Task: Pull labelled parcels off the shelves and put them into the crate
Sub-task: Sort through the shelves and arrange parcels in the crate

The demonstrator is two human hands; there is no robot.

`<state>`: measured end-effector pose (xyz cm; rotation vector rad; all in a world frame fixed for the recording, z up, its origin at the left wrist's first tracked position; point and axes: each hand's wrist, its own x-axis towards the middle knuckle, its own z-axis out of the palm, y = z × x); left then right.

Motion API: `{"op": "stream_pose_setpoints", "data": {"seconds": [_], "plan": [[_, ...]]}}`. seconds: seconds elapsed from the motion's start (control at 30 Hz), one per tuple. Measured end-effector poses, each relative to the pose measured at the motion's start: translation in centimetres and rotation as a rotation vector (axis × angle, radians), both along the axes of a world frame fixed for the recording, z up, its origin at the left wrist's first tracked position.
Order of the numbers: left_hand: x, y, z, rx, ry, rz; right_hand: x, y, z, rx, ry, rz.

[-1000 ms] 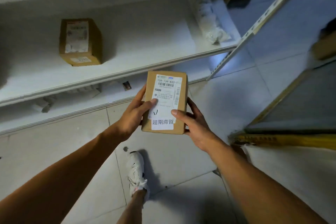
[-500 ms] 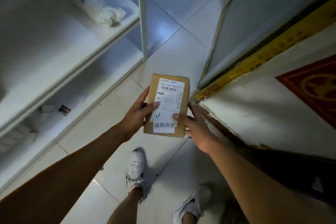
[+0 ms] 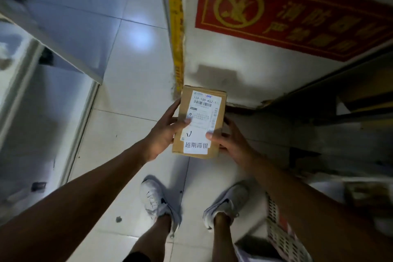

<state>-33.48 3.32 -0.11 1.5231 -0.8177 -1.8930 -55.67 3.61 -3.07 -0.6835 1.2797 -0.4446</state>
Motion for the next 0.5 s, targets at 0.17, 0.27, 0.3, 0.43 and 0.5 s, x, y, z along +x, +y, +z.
{"op": "stream_pose_setpoints", "data": {"seconds": [0.17,0.27,0.3,0.43,0.5], "plan": [[-8.1,-0.6,0.7,-0.001,0.064,-0.172,-8.1,3.1,-0.6,0.040,-0.005,-0.142],[-12.9,-0.5,0.5,0.004,0.081,-0.273,-12.7,5.2,-1.3,0.074,-0.001,-0.225],[-14.5,-0.4,0.3,0.005,0.084,-0.304,-14.1,5.9,-1.4,0.085,-0.008,-0.255],[-21.3,0.3,-0.6,0.036,0.065,-0.415,-19.7,9.2,-1.8,0.119,-0.024,-0.395],[-24.9,0.9,-1.0,0.053,0.020,-0.482,-22.5,11.2,-2.0,0.116,-0.026,-0.448]]}}
